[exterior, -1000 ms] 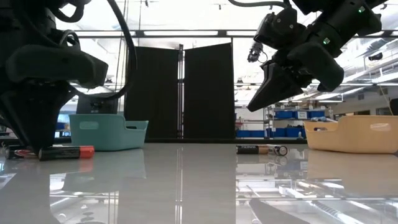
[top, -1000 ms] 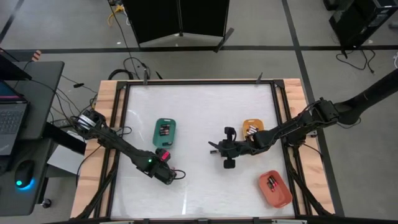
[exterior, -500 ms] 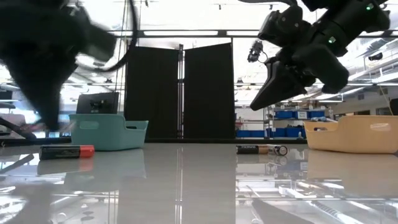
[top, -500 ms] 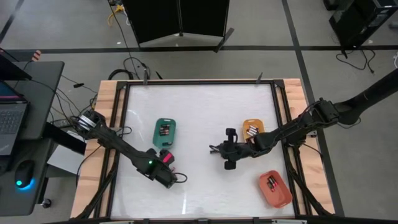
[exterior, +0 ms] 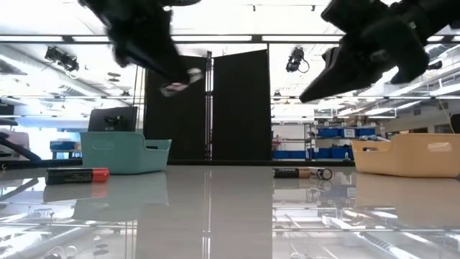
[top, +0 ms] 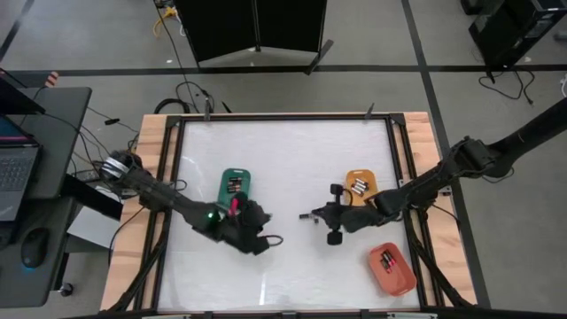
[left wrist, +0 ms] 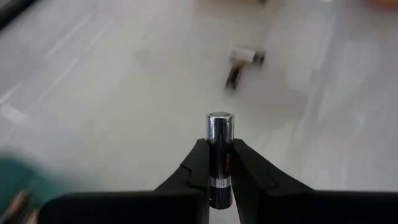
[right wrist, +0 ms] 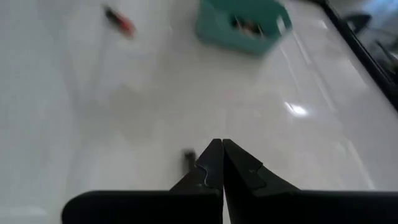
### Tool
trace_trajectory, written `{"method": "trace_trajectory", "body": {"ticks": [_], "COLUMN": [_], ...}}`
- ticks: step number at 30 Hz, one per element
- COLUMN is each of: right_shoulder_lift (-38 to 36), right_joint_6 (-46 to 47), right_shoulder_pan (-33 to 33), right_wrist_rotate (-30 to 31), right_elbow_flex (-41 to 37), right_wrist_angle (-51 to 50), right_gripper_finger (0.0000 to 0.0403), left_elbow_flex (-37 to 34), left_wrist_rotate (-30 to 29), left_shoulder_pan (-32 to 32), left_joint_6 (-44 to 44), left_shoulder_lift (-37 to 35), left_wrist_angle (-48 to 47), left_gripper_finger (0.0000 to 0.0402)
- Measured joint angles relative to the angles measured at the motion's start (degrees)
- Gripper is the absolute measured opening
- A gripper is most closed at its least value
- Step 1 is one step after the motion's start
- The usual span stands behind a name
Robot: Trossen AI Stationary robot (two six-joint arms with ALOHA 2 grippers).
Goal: Sort batteries
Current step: Put the silver battery into the yellow bin
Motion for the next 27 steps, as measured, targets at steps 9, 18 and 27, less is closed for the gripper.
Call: {"method": "trace_trajectory", "body": {"ticks": [9,18,27], "right_shoulder_lift": [0.6,7.2,8.1], "right_joint_6": [-1.6,0.0,-3.1], "right_shoulder_pan": [-3.5,-7.7,-10.8], "right_wrist_rotate": [-12.2,-13.5,-11.5], "right_elbow_flex": [-12.1,-10.2,-7.0], "right_wrist_angle": [38.7,55.2,56.5], "right_gripper_finger": [0.0008,0.0031,0.0084], "left_elbow_flex": [-18.1,-22.8,-22.8], "left_wrist_rotate": [17.5,32.2,45.1], "left_shoulder_pan": [11.9,20.8,26.7], "left_joint_6": [27.7,38.2,43.7], "left_shoulder_lift": [-1.4,-1.5,-2.0], "left_wrist_angle": [53.7,70.5,75.4], "left_gripper_finger": [0.0043,0.0043,0.0043]}}
